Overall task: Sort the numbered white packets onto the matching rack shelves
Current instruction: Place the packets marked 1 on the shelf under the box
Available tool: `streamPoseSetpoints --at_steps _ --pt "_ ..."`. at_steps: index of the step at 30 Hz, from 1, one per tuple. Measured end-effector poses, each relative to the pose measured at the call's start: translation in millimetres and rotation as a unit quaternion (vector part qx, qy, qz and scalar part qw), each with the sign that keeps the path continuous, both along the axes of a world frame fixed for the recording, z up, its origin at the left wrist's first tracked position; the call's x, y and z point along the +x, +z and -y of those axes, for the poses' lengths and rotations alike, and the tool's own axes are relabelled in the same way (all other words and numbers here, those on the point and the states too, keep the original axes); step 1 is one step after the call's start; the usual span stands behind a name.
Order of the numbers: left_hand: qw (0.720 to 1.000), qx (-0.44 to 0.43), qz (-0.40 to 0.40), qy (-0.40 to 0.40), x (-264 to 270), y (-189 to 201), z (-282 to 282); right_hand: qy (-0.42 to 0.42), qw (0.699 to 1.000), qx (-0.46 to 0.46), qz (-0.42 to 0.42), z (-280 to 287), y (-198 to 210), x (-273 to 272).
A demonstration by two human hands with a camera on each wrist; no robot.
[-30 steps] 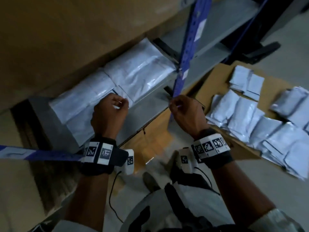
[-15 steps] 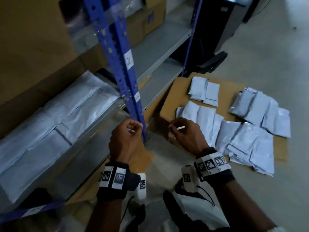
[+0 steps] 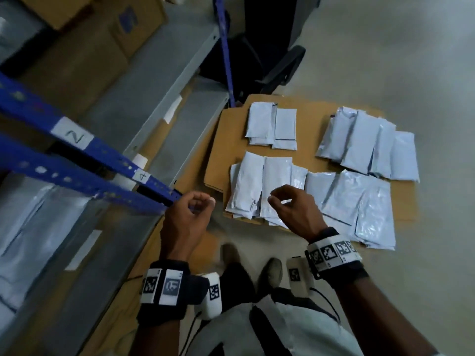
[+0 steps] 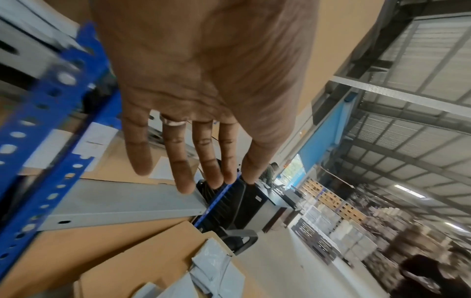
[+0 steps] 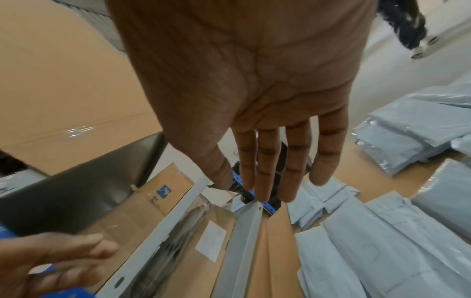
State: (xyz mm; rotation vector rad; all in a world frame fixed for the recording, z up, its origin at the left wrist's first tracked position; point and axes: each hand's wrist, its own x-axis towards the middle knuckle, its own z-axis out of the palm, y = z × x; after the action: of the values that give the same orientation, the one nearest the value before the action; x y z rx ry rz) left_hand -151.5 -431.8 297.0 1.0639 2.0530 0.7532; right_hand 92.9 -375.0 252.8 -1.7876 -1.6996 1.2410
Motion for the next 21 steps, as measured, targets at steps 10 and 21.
streamPoseSetpoints --at_steps 10,21 --pt "0.923 -0.161 -0.053 -0.346 -16 -30 -250 -0.118 0.991 -0.067 0.005 -84 -44 31" --pt "0.893 -0.194 -0.088 -0.396 15 -183 -446 -0.115 0.986 -0.115 0.036 -257 -168 38"
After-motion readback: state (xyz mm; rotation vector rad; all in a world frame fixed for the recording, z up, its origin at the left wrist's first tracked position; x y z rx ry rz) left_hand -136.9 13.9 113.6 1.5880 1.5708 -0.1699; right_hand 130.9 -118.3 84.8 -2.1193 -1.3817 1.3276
